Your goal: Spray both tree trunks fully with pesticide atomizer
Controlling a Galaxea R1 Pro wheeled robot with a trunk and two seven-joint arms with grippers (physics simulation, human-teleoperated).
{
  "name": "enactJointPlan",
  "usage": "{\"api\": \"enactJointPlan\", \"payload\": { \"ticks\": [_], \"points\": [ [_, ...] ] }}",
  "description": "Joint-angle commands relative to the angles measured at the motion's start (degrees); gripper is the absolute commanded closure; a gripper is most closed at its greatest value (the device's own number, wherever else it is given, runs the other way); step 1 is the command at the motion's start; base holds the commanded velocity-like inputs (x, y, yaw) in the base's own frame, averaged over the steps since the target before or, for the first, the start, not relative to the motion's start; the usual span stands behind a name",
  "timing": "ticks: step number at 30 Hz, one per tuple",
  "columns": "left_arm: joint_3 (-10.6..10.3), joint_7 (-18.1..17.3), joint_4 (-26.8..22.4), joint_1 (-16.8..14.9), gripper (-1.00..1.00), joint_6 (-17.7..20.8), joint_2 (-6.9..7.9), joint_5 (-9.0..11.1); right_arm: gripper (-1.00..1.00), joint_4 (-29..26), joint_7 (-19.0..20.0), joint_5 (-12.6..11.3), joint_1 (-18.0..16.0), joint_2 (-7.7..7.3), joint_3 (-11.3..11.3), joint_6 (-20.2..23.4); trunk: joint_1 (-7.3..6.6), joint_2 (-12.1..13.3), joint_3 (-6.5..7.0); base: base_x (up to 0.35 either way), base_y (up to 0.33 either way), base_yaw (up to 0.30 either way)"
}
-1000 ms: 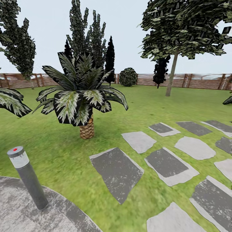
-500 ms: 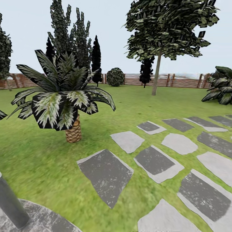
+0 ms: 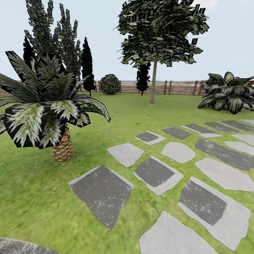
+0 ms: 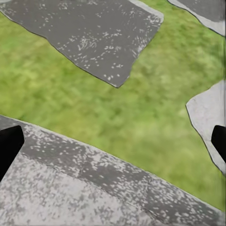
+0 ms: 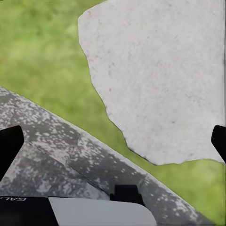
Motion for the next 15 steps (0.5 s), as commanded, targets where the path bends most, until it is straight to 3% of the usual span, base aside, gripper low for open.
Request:
{"api": "enactJointPlan", "payload": {
  "ticks": [1, 15],
  "points": [
    [-0.01, 0.00, -0.09, 0.03, -1.00, -0.05, 0.00, 0.03, -1.00, 0.06, -0.01, 0.04, -0.04, 0.01, 0.05, -0.20, 0.00, -0.03, -0.05, 0.000, 0.000, -0.300],
    [0.05, 0.00, -0.09, 0.03, -1.00, -0.05, 0.00, 0.03, -1.00, 0.06, 0.03, 0.11, -0.04, 0.09, 0.10, -0.17, 0.00, -0.03, -0.05, 0.000, 0.000, -0.300]
  ]
}}
